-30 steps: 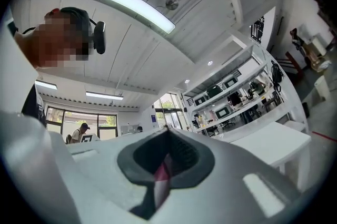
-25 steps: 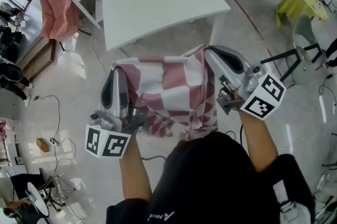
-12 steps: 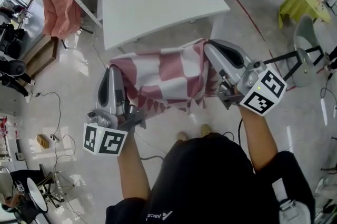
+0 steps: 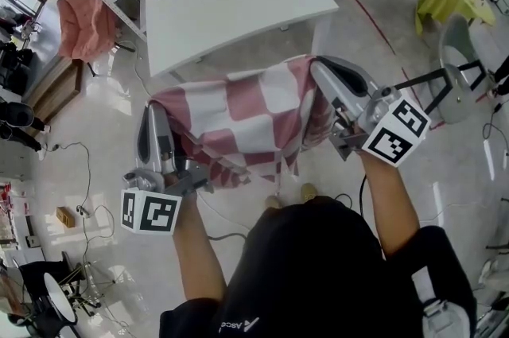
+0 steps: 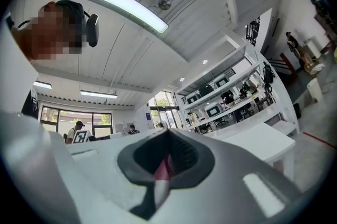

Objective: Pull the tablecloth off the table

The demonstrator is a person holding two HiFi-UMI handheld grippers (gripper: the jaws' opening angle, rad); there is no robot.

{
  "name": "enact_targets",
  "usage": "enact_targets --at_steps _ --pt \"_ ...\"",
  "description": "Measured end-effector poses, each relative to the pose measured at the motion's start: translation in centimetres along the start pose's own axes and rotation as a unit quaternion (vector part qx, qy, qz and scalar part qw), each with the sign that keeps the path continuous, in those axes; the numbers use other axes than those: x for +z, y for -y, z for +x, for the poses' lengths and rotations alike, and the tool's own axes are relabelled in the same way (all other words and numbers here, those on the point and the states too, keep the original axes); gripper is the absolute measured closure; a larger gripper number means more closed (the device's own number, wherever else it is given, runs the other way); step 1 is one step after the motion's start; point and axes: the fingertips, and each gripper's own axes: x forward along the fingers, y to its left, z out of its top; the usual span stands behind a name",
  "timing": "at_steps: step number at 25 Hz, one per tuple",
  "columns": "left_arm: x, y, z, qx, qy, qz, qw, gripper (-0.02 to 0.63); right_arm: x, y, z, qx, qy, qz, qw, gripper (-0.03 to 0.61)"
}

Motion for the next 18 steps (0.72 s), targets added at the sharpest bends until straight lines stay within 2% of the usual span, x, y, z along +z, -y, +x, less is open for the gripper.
enact_targets --at_steps 18 --pt "-0.2 -1.3 0.4 0.005 -0.005 0.0 1.0 0.601 -1.3 0.9 1.0 -0.005 -0.02 -0.008 1.0 0.577"
